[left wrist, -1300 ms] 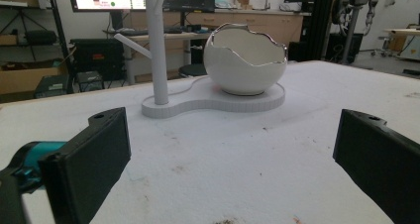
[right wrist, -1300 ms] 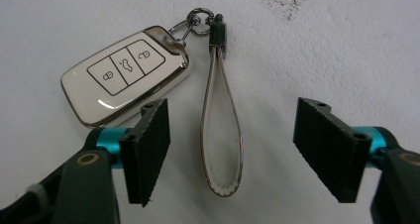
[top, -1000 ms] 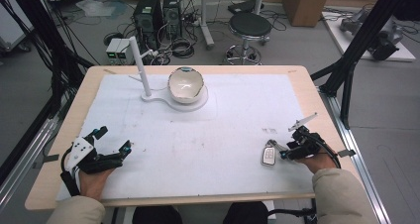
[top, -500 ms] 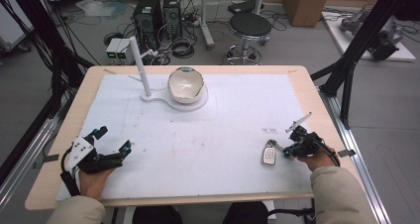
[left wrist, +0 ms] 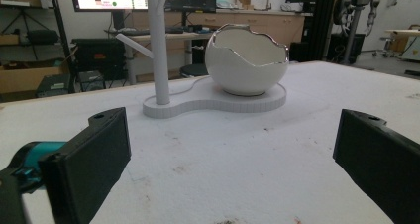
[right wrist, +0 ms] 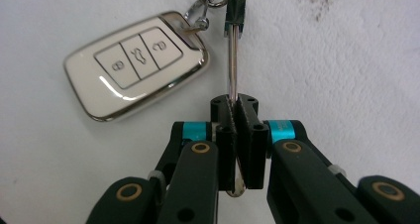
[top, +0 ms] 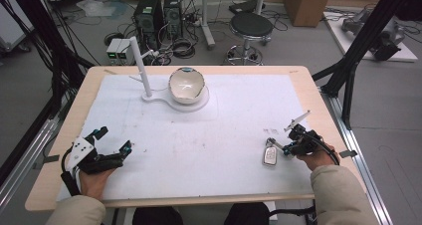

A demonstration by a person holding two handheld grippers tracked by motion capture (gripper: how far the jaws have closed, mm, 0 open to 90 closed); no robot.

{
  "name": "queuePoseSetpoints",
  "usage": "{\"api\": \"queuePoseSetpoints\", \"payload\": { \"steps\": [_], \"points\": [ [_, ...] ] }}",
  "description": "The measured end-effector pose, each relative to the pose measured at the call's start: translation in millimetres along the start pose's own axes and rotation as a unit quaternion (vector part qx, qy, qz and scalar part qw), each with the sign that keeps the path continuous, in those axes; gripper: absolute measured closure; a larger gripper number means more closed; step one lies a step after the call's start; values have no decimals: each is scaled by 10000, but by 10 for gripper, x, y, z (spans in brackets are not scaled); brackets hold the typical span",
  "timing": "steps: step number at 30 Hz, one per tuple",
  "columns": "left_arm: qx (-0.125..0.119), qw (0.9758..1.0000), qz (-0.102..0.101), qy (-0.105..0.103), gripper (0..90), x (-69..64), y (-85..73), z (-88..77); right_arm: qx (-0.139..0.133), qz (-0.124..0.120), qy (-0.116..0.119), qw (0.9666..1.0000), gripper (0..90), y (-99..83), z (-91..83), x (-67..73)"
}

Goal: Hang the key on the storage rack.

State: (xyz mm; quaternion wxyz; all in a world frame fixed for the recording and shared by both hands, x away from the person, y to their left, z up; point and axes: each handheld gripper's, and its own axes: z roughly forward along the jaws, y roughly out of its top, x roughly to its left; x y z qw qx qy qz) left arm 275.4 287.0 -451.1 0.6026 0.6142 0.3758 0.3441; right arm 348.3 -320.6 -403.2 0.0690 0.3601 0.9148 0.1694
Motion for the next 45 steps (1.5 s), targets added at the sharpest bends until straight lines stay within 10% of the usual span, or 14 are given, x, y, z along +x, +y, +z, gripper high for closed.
{"api": "queuePoseSetpoints", "payload": {
  "steps": [7,18,26,37,39,40,45],
  "points": [
    [-13,9999,-88,-115,17,98,226,61,-659,-214,121,9975,875,143,-259,40],
    [160,9936,627,-924,17,-61,929,445,-1146,-801,239,9899,874,552,-542,200],
    [480,9726,985,-2050,17,-357,1336,866,-1364,-1265,385,9818,874,884,-651,387],
    [946,9521,1201,-2649,17,-594,1589,1151,-1342,-2040,782,9666,874,1288,-617,665],
    [1138,9424,1366,-2833,17,-670,1637,1218,-1349,-2152,858,9634,874,1333,-598,712],
    [1138,9424,1366,-2833,17,-670,1637,1218,-1373,-2211,872,9616,874,1352,-590,735],
    [1346,9269,1490,-3171,17,-852,1634,1318,-1411,-2403,1015,9550,874,1421,-561,845]
  ]
}}
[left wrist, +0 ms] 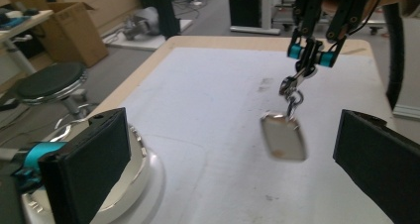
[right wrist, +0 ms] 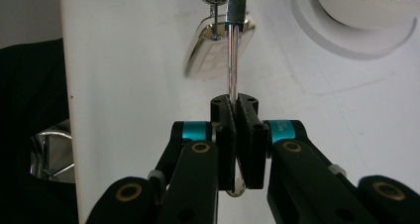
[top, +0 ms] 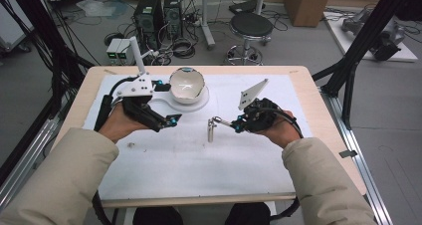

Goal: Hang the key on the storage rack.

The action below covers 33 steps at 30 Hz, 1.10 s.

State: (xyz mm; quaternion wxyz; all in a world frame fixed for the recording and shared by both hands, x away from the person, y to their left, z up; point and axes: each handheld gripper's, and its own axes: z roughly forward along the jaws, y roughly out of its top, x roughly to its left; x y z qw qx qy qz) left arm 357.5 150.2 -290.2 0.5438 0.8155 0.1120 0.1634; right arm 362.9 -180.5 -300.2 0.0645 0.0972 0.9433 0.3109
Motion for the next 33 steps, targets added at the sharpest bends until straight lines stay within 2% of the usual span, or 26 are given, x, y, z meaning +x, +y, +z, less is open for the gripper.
{"api": "queuePoseSetpoints", "payload": {
  "steps": [4,7,12,13,14,16,17,18,20,22,23,24,25,26,28,29,30,31,32,33],
  "points": [
    [325,9988,150,-335,17,-77,11,170,-74,-231,134,9996,874,86,55,40],
    [394,9982,131,-437,17,-112,11,229,-52,-314,230,9992,873,125,90,64],
    [598,9963,221,-584,17,-200,30,358,-2,-442,404,9982,874,177,165,99],
    [721,9947,313,-671,17,-253,41,416,4,-467,435,9980,874,188,180,109],
    [721,9947,313,-671,17,-253,41,416,13,-502,447,9977,874,198,193,120],
    [842,9926,406,-771,17,-296,44,475,55,-536,507,9973,874,216,213,137],
    [969,9907,435,-849,18,-330,40,530,31,-570,512,9971,874,223,226,142],
    [969,9907,435,-849,18,-330,40,530,41,-580,549,9968,874,229,230,150],
    [1106,9878,425,-1006,42,-375,33,599,37,-582,580,9966,874,239,240,166],
    [1129,9870,422,-1063,68,-389,30,619,65,-609,592,9964,874,244,246,174],
    [1201,9853,464,-1126,76,-410,29,649,59,-622,590,9963,874,244,252,180],
    [1219,9848,451,-1155,86,-420,29,663,73,-636,593,9962,874,245,257,182],
    [1262,9837,477,-1192,102,-423,30,673,90,-638,611,9961,874,246,258,184],
    [1262,9837,477,-1192,118,-423,30,673,104,-631,617,9960,874,247,260,191],
    [1339,9815,455,-1291,145,-447,26,702,100,-641,633,9959,874,251,266,198],
    [1339,9815,455,-1291,174,-447,26,702,116,-640,637,9958,873,254,266,201],
    [1393,9797,494,-1353,213,-462,23,716,117,-648,655,9957,874,257,271,204],
    [1393,9797,494,-1353,242,-462,23,716,117,-648,655,9957,874,257,271,204],
    [1469,9775,456,-1445,272,-482,19,724,132,-680,661,9954,873,261,283,208],
    [1469,9775,456,-1445,300,-482,19,724,132,-680,661,9954,873,261,283,208]
  ]
}}
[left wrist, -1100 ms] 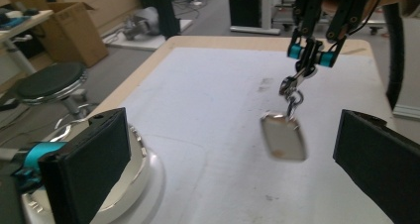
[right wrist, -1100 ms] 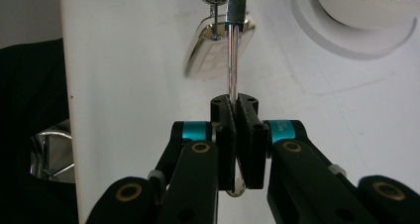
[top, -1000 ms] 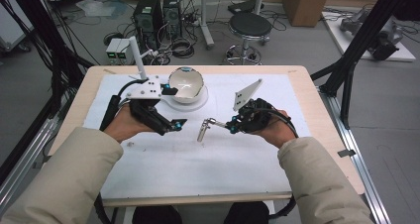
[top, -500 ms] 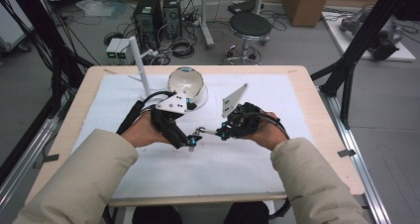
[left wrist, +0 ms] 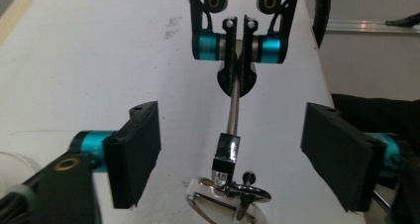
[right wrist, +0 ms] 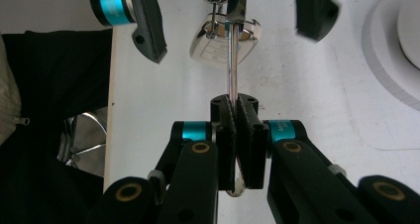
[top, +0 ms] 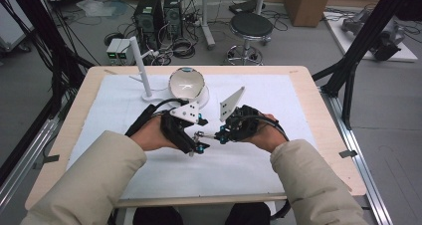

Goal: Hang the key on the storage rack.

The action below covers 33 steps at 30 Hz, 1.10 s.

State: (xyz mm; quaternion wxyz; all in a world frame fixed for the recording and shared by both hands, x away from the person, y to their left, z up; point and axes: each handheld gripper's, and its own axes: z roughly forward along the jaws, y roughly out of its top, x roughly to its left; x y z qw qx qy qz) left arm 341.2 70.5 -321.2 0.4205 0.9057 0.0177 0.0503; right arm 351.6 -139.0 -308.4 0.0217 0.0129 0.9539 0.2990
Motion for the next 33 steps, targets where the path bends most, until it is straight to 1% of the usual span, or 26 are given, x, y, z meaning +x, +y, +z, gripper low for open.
{"api": "queuePoseSetpoints", "payload": {
  "steps": [2,5,6,7,8,11,12,13,14,16,17,18,19,20,21,23,25,27,28,31,33],
  "points": [
    [142,9999,30,-42,362,-18,0,16,32,-23,31,10000,873,6,9,7],
    [170,9998,50,-63,389,-26,0,30,41,-56,49,10000,873,7,19,10],
    [202,9997,71,-102,405,-28,1,37,52,-41,62,10000,873,7,18,13],
    [202,9997,71,-102,426,-28,1,37,49,-42,43,10000,873,8,20,17],
    [276,9995,138,-97,447,-31,0,43,52,-54,59,10000,873,9,22,16],
    [303,9994,136,-112,499,-36,-2,52,72,-97,75,9999,873,12,23,17],
    [323,9993,164,-103,499,-40,-2,53,71,-86,93,9999,873,12,26,17],
    [338,9992,164,-110,550,-41,-1,53,65,-107,70,9999,873,14,33,20],
    [369,9991,175,-83,573,-42,-1,51,68,-108,68,9999,873,16,35,21],
    [382,9991,155,-70,650,-43,-4,50,85,-102,86,9999,873,19,37,29],
    [419,9990,150,-56,650,-39,-6,45,85,-102,86,9999,873,19,37,29],
    [434,9989,146,-48,709,-40,-8,41,82,-112,70,9999,873,22,43,35],
    [456,9988,147,-40,709,-39,-9,35,82,-112,70,9999,873,22,43,35],
    [485,9987,162,9,758,-36,-9,28,75,-141,101,9998,873,25,44,34],
    [471,9988,149,61,785,-36,-11,27,56,-145,88,9998,873,28,53,40],
    [526,9984,191,29,792,-31,-9,17,50,-128,78,9999,873,31,59,44],
    [521,9985,145,46,794,-31,-9,21,16,-148,109,9998,873,24,64,37],
    [532,9985,140,35,795,-25,-9,23,-7,-134,96,9999,872,14,71,38],
    [556,9984,90,6,796,-23,-9,22,-17,-140,96,9999,872,12,74,37],
    [538,9985,42,8,796,-19,-10,24,-74,-149,66,9998,868,3,73,35],
    [527,9986,2,20,797,-17,-8,16,-182,-69,97,9998,860,-20,51,26]
  ]
}}
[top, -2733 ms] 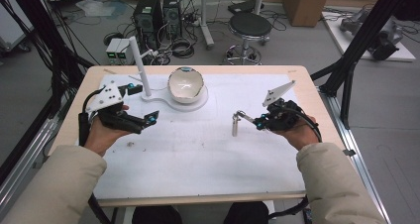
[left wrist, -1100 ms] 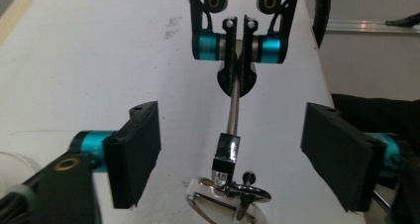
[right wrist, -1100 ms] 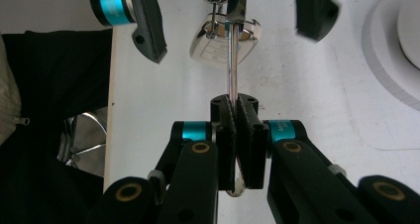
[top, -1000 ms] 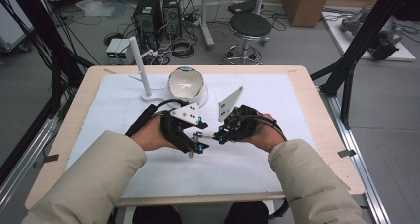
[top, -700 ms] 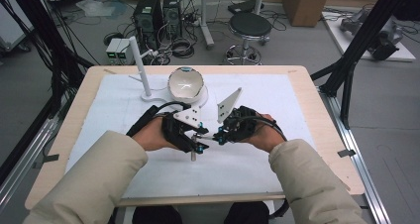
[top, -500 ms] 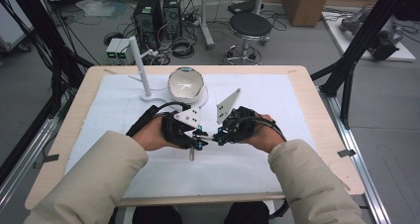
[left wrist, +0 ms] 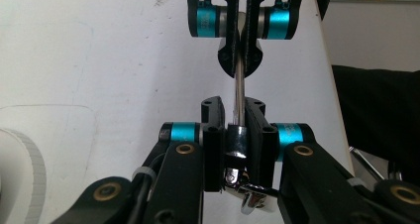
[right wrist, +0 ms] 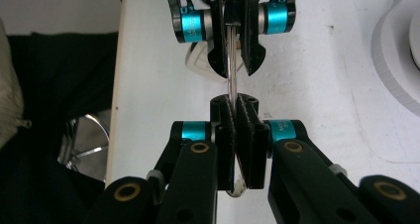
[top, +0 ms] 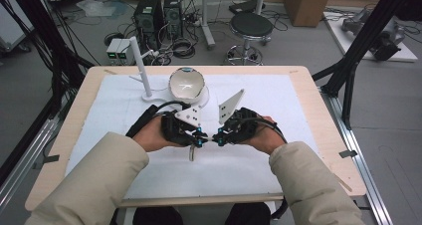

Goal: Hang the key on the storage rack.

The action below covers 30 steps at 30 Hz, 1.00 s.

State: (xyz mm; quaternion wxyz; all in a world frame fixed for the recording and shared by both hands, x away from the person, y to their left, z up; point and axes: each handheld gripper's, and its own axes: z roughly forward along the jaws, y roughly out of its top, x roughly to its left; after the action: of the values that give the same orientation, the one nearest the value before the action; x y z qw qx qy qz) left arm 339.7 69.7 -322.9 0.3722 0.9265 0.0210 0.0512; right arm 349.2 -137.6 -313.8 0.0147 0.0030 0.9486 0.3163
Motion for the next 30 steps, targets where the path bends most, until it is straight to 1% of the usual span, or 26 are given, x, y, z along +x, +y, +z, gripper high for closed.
{"api": "queuePoseSetpoints", "payload": {
  "steps": [2,3,4,5,6,7,8,9,11,12,13,14,16,17,18,19,20,22,23,24,25,26,27,28,29,30],
  "points": [
    [-34,10000,10,19,797,-1,6,-5,-150,80,11,9999,788,-25,-15,-15],
    [-35,10000,19,1,797,-1,7,-11,-225,113,25,9997,705,-42,-25,-24],
    [-43,9999,19,96,798,-10,8,-15,-376,144,13,9992,548,-63,-37,-36],
    [-60,9999,-34,147,798,-8,1,-24,-571,275,-52,9980,354,-93,-43,-49],
    [-77,9998,-60,191,810,6,-11,-41,-688,450,-197,9964,235,-124,-50,-65],
    [-120,9994,-143,298,810,17,-28,-66,-807,583,-309,9945,147,-165,-65,-80],
    [-172,9989,-230,368,810,37,-47,-101,-807,583,-309,9945,147,-165,-65,-80],
    [-237,9983,-300,429,811,61,-69,-143,-1188,875,-528,9876,25,-273,-116,-89],
    [-409,9957,-490,678,813,111,-134,-267,-1591,1127,-708,9782,7,-399,-191,-96],
    [-409,9957,-490,678,813,111,-134,-267,-1713,1236,-819,9740,7,-458,-229,-99],
    [-482,9944,-580,740,818,127,-155,-305,-1809,1327,-934,9700,6,-514,-266,-98],
    [-535,9933,-616,814,818,145,-172,-347,-1809,1327,-934,9700,6,-514,-266,-98],
    [-695,9902,-743,958,818,176,-209,-432,-1990,1413,-1105,9635,6,-629,-339,-96],
    [-715,9893,-759,1022,819,188,-220,-464,-2103,1507,-1276,9575,6,-741,-402,-86],
    [-778,9872,-822,1126,818,196,-237,-497,-2118,1572,-1337,9553,7,-796,-434,-75],
    [-841,9853,-874,1205,819,213,-257,-532,-2191,1617,-1447,9513,6,-855,-461,-67],
    [-886,9826,-935,1336,819,223,-275,-567,-2243,1644,-1543,9481,7,-913,-488,-54],
    [-961,9773,-1028,1587,819,248,-321,-644,-2378,1689,-1815,9391,6,-1036,-533,-25],
    [-1002,9733,-1078,1759,819,257,-346,-687,-2424,1750,-1928,9346,6,-1093,-554,-9],
    [-1084,9689,-1187,1884,819,267,-376,-730,-2515,1801,-2024,9292,6,-1154,-572,15],
    [-1123,9651,-1260,2001,818,287,-411,-784,-2620,1839,-2112,9235,6,-1218,-588,36],
    [-1208,9594,-1358,2155,819,303,-444,-831,-2711,1883,-2213,9176,6,-1283,-603,54],
    [-1294,9536,-1493,2273,819,315,-475,-877,-2711,1883,-2213,9176,6,-1283,-603,54],
    [-1307,9478,-1546,2464,819,331,-508,-928,-2791,1916,-2304,9123,6,-1345,-613,66],
    [-1343,9415,-1635,2623,819,346,-542,-978,-2944,2001,-2391,9034,6,-1467,-627,102],
    [-1412,9357,-1723,2735,818,364,-577,-1025,-3063,1961,-2470,8982,6,-1523,-631,115]
  ]
}}
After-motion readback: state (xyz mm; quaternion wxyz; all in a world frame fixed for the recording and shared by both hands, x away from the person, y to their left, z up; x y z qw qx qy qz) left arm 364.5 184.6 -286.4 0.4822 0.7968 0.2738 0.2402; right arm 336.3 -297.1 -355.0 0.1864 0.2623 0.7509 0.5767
